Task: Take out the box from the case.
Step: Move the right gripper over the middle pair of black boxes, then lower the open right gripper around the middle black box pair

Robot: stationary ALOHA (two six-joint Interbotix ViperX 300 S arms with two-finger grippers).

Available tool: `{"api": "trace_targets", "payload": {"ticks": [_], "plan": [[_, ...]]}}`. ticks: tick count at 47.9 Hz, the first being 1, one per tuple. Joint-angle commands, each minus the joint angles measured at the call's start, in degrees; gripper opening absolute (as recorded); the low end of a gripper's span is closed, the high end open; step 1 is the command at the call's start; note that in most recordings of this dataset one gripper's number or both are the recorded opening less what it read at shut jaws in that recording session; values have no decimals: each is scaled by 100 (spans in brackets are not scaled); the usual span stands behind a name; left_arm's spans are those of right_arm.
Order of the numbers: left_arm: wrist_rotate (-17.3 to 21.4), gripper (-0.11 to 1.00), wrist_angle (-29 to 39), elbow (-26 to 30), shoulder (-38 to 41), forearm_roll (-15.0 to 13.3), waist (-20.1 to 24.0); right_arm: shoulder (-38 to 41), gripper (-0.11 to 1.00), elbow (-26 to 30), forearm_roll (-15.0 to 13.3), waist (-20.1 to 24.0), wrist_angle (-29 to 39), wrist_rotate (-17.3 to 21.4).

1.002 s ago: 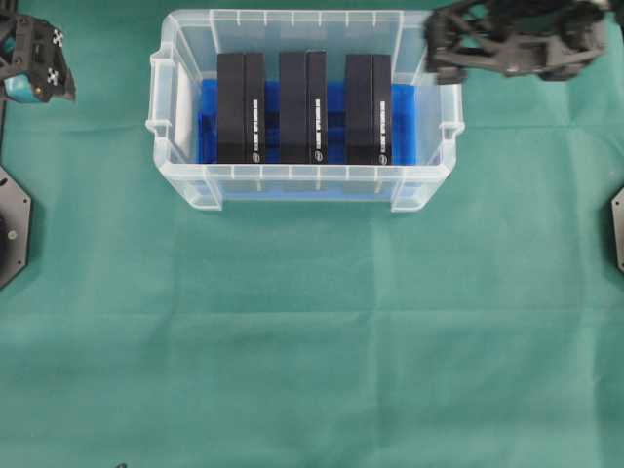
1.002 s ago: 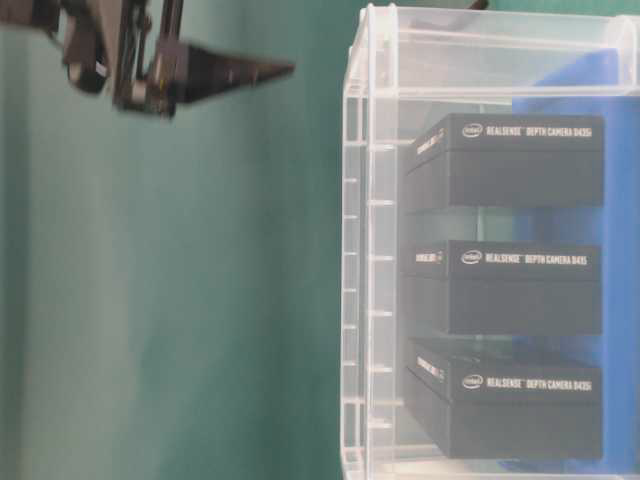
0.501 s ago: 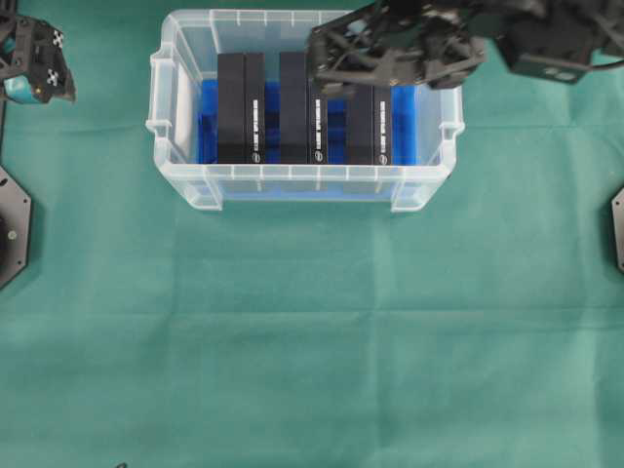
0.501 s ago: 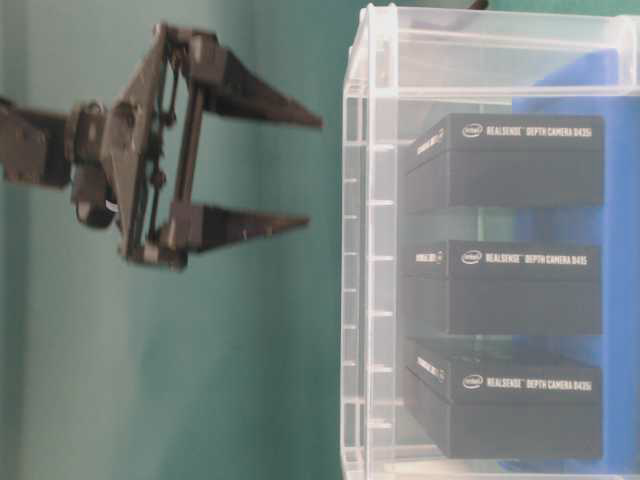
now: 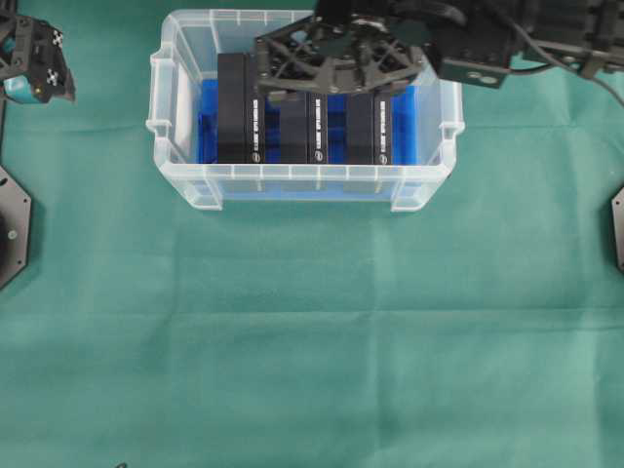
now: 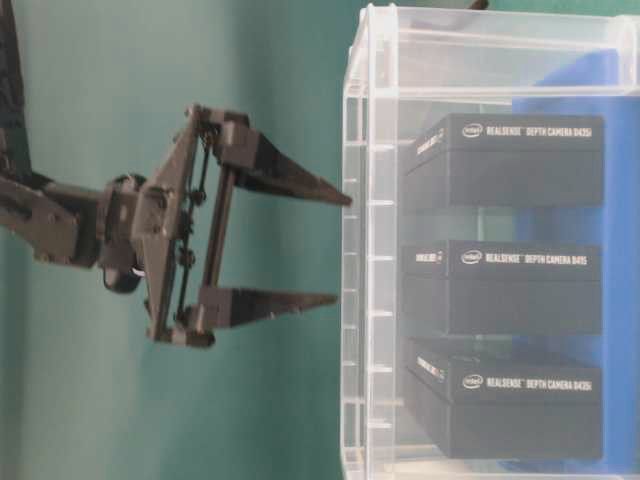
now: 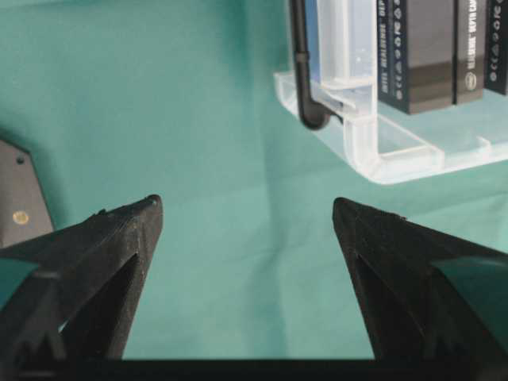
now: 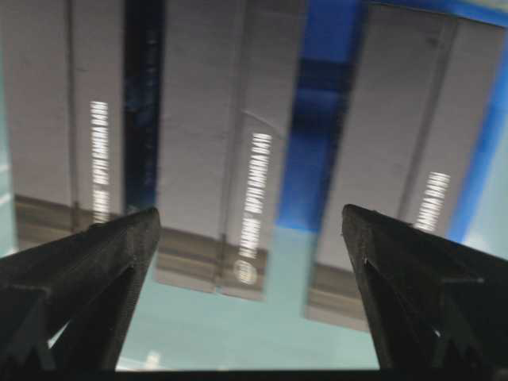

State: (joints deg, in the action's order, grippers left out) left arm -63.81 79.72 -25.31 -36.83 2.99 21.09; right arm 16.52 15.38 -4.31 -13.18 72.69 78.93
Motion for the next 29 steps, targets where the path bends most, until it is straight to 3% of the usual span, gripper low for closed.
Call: {"api": "trace_targets", "payload": {"ticks": [1, 17, 29], "plan": [[26, 89, -18, 62, -26, 9, 0, -9, 94, 246, 35, 44, -79, -18], [44, 89, -26, 62, -35, 9, 0, 334, 94, 694, 70, 79, -79, -53], [44, 89, -26, 62, -26, 9, 0, 352, 94, 712, 70, 79, -62, -53]]}}
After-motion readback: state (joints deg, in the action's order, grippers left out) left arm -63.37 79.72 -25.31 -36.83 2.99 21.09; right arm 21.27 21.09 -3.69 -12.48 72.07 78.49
